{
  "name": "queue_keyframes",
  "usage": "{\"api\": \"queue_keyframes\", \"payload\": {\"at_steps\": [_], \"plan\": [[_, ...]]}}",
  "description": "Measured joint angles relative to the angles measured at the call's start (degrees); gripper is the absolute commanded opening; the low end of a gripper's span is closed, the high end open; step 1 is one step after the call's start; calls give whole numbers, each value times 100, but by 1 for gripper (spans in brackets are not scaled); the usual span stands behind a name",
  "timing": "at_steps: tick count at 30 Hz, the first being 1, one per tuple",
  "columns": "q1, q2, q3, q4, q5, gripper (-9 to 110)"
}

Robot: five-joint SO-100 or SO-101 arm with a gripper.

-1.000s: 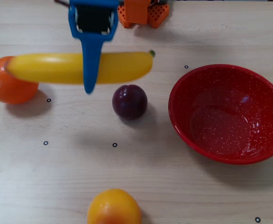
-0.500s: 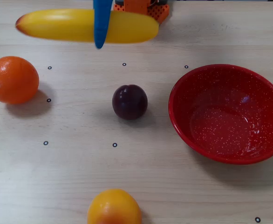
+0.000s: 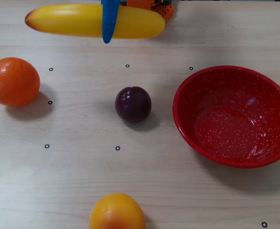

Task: Put banana in the red bowl.

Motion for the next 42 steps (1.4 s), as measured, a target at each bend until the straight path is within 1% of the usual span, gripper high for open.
{"api": "queue_keyframes", "payload": {"at_steps": [3,11,16,22,30,36,42], "plan": [[-132,-9,-18,-264,-9,0],[-1063,-642,-703,-290,0,0],[-1767,-1063,-1081,-290,9,0],[-2672,-1362,-1090,-290,18,0],[-3727,-1978,-2030,-70,9,0],[-3814,-3015,-2733,44,18,0],[-3858,-3647,-3278,167,18,0]]}}
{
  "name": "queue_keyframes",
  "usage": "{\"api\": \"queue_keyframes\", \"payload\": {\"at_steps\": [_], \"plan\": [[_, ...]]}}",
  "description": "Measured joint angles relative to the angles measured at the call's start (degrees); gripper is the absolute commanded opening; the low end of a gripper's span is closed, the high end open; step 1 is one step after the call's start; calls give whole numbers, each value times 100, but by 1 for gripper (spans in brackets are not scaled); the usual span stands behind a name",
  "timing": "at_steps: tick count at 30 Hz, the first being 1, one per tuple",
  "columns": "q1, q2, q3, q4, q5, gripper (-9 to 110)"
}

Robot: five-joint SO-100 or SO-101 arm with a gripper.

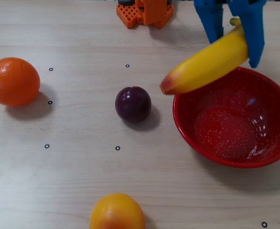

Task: Put banana in the red bowl.

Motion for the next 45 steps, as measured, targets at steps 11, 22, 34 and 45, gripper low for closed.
{"api": "queue_keyframes", "payload": {"at_steps": [11,22,34,45], "plan": [[-167,-1090,-457,316,-9,0],[-352,-1819,-483,439,-255,0],[-343,-2065,-976,466,-510,31],[-299,-2074,-976,299,-668,31]]}}
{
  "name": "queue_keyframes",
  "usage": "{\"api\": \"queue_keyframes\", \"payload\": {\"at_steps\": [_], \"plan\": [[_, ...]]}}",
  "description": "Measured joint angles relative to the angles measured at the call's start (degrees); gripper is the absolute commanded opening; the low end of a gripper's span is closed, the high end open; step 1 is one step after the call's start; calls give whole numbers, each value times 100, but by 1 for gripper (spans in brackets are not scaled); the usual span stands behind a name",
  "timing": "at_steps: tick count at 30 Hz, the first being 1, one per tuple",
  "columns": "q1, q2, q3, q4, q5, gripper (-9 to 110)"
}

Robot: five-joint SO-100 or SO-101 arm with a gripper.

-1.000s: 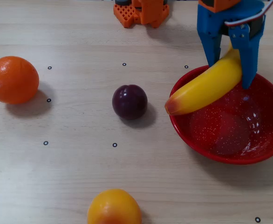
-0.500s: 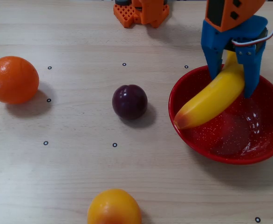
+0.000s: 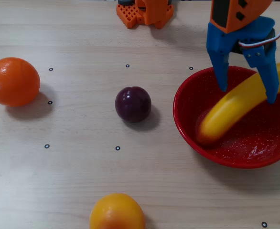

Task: Put banana in the red bowl.

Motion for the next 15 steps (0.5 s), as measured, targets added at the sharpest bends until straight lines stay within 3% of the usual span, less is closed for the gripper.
{"api": "queue_keyframes", "payload": {"at_steps": [9,12,15], "plan": [[220,-79,-475,0,-18,28],[299,-79,-475,0,0,24],[264,-79,-650,0,-18,11]]}}
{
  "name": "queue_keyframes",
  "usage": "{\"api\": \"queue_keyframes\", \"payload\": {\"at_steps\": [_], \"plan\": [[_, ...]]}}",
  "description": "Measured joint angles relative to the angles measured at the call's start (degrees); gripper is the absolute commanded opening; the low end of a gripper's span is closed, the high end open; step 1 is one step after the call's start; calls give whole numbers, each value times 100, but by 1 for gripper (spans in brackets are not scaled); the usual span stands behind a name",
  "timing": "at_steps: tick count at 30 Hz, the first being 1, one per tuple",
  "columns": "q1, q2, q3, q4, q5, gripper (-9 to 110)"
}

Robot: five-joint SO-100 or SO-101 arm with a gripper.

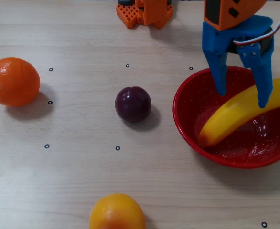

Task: Put banana in the red bowl.

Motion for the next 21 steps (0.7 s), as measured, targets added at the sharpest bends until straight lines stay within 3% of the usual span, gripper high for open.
{"api": "queue_keyframes", "payload": {"at_steps": [3,21], "plan": [[26,0,-105,0,0,0],[615,606,-114,176,562,0]]}}
